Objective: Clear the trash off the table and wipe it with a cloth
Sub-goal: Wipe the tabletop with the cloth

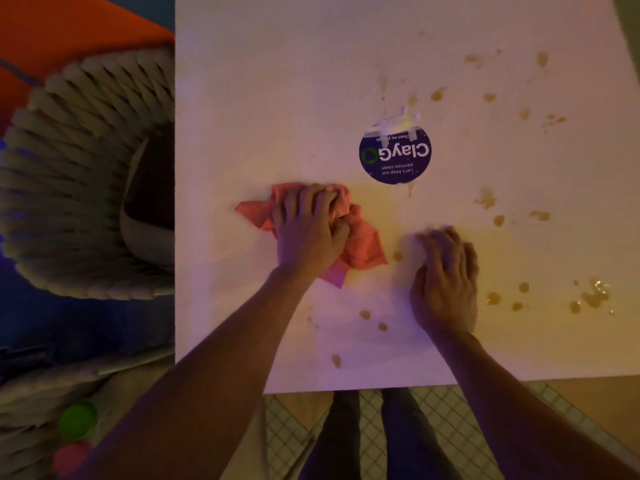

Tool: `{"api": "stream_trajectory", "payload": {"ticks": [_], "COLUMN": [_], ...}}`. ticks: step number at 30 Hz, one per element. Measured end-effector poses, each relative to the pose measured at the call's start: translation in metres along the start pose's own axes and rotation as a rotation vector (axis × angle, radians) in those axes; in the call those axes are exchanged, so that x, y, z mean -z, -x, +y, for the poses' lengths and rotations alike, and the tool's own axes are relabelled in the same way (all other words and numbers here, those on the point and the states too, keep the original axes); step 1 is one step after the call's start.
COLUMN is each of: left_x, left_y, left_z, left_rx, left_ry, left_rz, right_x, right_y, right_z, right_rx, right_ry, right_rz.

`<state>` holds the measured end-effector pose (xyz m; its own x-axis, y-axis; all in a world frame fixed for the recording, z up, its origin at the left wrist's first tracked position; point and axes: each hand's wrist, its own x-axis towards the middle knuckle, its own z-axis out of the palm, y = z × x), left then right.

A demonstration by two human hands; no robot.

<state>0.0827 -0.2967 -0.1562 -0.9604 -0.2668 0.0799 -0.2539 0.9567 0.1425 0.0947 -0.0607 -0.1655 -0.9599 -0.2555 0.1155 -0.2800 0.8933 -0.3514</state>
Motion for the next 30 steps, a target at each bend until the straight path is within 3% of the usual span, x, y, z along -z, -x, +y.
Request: {"api": "stream_trajectory", "payload": {"ticks": [12,20,23,28,30], "left_x": [-0.010,-0.005,-0.005,-0.017,-0.023], "left_y": [-0.012,0.043,0.023,-0.013,-0.010], "left_z": [0.025,0.002,-0.004,0.049,0.070], "left_rx": [-0.047,-0.378,-0.320,-0.046,-0.063], "left_ry": [-0.008,-0.023,-0.068,-0.033,-0.011], "left_rz": [-0.005,-0.136,-0.169,-0.103,-0.089], "right_x": [-0.002,-0.001,0.000,-0.003,-0.006], "right_y": [0.003,0.008,0.006,0.002,0.004], "right_z": [0.000,-0.002,-0.003,0.000,0.002], "right_rx": [-0.051,-0.069,-0.069,-0.066,-0.062], "right_ry": [-0.033,-0.006,-0.006,-0.021,-0.032], "right_rz": [0.067,0.037,0.026,0.023,0.027]}}
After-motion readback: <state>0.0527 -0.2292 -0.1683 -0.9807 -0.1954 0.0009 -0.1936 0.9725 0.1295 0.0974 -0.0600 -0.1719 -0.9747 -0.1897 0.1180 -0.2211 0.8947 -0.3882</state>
